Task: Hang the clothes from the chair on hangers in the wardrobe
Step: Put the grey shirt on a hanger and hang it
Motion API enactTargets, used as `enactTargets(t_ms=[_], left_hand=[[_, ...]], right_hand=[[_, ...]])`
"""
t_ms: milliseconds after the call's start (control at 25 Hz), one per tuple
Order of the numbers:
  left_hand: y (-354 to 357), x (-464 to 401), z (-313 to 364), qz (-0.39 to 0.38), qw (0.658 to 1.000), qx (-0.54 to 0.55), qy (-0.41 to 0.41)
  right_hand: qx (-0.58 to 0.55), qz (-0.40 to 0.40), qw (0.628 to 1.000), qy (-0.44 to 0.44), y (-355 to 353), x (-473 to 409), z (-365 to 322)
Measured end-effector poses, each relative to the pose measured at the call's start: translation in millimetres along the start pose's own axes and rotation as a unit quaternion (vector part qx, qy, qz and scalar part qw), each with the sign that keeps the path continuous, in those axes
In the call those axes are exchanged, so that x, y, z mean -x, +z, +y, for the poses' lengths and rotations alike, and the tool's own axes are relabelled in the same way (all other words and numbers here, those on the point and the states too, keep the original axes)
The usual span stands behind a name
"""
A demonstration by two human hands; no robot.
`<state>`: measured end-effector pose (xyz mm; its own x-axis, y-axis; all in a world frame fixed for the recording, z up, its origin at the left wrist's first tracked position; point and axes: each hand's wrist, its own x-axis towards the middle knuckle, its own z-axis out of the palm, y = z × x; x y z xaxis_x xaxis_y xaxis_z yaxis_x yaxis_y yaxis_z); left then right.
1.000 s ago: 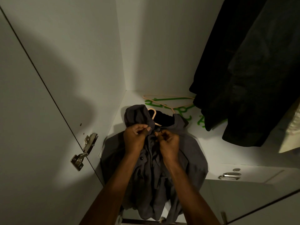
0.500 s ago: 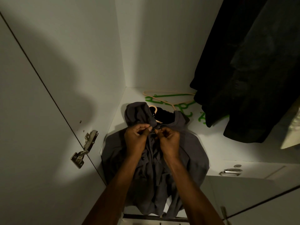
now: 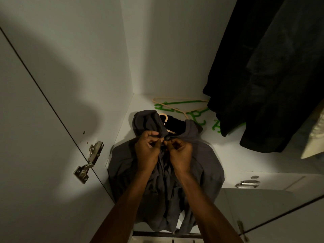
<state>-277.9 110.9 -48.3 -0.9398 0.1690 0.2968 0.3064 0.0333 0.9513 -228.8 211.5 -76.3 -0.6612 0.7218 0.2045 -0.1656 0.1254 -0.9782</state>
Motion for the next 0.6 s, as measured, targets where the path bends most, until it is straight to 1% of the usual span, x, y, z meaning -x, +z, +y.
enactTargets(t_ms=[200,360,600], left_hand=[[-1.8,0.3,-1.2,-0.003,0.999,-0.016,0.029],[-1.1,4.0,-3.7,-0.008,0.997,-0.055,0.06],[-1.5,5.1,-3.1,0.005,0.997,-0.048,0.057]], right_hand=[[0.041,0.009,0.999,-0.006,1.9,0.2,1.8],[0.052,0.009,0.998,-0.015,1.7,1.0,3.0],[0.054,0.012,0.998,-0.02,1.1,0.2,4.6]])
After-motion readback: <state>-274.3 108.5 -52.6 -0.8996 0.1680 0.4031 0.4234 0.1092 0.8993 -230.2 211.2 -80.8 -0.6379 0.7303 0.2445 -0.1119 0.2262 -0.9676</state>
